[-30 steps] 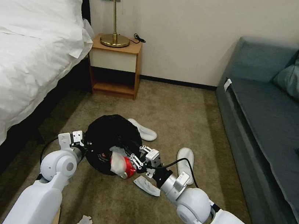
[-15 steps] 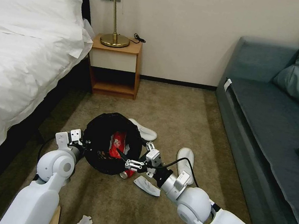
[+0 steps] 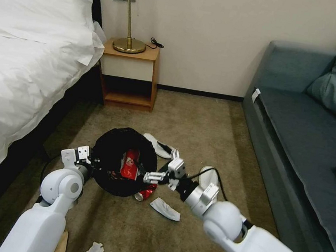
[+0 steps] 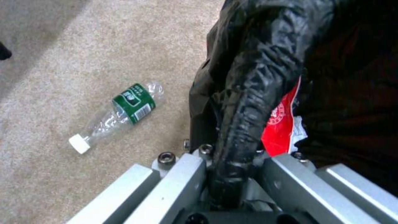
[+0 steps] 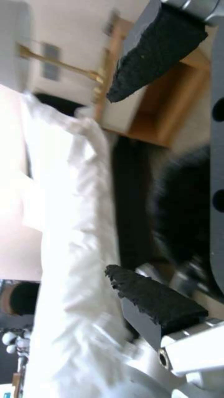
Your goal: Pick up the trash bin, then pick up the garbage on the floor and place it into the trash bin.
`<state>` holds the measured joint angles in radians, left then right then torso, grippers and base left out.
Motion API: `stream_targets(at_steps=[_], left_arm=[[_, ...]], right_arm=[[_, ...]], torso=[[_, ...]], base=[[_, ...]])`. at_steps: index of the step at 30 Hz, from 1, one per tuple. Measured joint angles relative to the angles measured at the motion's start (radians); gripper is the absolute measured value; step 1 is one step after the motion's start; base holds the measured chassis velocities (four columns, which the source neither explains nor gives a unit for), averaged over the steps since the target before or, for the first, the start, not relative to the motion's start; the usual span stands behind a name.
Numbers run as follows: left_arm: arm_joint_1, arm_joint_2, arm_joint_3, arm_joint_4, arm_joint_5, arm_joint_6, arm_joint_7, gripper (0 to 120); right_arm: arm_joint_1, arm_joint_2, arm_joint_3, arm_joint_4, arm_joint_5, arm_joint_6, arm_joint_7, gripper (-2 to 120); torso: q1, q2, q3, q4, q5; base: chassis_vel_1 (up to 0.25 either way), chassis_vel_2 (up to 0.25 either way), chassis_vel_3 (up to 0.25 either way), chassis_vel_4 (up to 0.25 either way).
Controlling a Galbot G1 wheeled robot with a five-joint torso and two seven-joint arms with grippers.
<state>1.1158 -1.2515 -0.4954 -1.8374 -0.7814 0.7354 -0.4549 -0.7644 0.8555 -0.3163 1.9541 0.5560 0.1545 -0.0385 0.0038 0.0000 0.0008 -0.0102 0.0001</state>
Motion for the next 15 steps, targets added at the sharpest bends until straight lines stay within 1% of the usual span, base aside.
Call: stream_targets(at_steps=[1, 3, 4, 5, 6, 7, 9, 10, 12, 13, 15], left_arm=[[0.000, 0.000, 0.000, 0.000, 0.000, 0.000, 0.000, 0], [-0.007, -0.001, -0.002, 0.013, 0.002, -0.001, 0.000, 0], [-0.007, -0.001, -0.002, 0.013, 0.002, -0.001, 0.000, 0], [-0.010, -0.002, -0.006, 0.021, 0.007, -0.005, 0.001, 0], [-0.010, -0.002, -0.011, 0.020, 0.011, -0.009, 0.003, 0], [-0.010, -0.002, -0.011, 0.020, 0.011, -0.009, 0.003, 0], [-0.008, -0.001, -0.019, 0.009, 0.012, -0.015, 0.004, 0], [-0.008, -0.001, -0.019, 0.009, 0.012, -0.015, 0.004, 0], [-0.008, 0.000, -0.034, -0.011, 0.014, -0.021, 0.006, 0], [-0.008, 0.000, -0.034, -0.011, 0.014, -0.021, 0.006, 0], [-0.011, 0.005, -0.055, -0.042, 0.007, -0.024, 0.004, 0]], right_arm=[[0.000, 0.000, 0.000, 0.000, 0.000, 0.000, 0.000, 100], [0.055, -0.022, 0.024, 0.029, 0.025, -0.009, 0.012, 100], [0.055, -0.022, 0.024, 0.029, 0.025, -0.009, 0.012, 100], [0.069, -0.040, 0.062, 0.049, 0.041, -0.019, 0.022, 100], [0.049, -0.059, 0.111, 0.063, 0.045, -0.026, 0.030, 100], [0.049, -0.059, 0.111, 0.063, 0.045, -0.026, 0.030, 100], [-0.031, -0.078, 0.178, 0.069, 0.030, -0.036, 0.057, 100], [-0.031, -0.078, 0.178, 0.069, 0.030, -0.036, 0.057, 100], [-0.140, -0.095, 0.250, 0.068, 0.013, -0.055, 0.094, 100], [-0.140, -0.095, 0.250, 0.068, 0.013, -0.055, 0.094, 100], [-0.232, -0.120, 0.307, 0.052, -0.001, -0.066, 0.116, 100]], torso=[[0.000, 0.000, 0.000, 0.0000, 0.0000], [0.000, 0.000, 0.000, 0.0002, -0.0001], [0.000, 0.000, 0.000, 0.0002, -0.0001], [0.000, 0.000, 0.000, 0.0002, -0.0003], [0.000, 0.000, 0.000, 0.0003, -0.0002], [0.000, 0.000, 0.000, 0.0003, -0.0002], [0.000, 0.000, 0.000, 0.0001, 0.0000], [0.000, 0.000, 0.000, 0.0001, 0.0000], [0.000, 0.000, 0.000, -0.0003, 0.0003], [0.000, 0.000, 0.000, -0.0003, 0.0003], [0.000, 0.000, 0.000, -0.0002, 0.0003]], base=[[0.000, 0.000, 0.000, 0.000], [0.000, 0.000, 0.000, 0.000], [0.000, 0.000, 0.000, 0.000], [0.000, 0.000, 0.000, 0.000], [0.000, 0.000, 0.000, 0.000], [0.000, 0.000, 0.000, 0.000], [0.000, 0.000, 0.000, 0.000], [0.000, 0.000, 0.000, 0.000], [0.000, 0.000, 0.000, 0.000], [0.000, 0.000, 0.000, 0.000], [0.000, 0.000, 0.000, 0.000]])
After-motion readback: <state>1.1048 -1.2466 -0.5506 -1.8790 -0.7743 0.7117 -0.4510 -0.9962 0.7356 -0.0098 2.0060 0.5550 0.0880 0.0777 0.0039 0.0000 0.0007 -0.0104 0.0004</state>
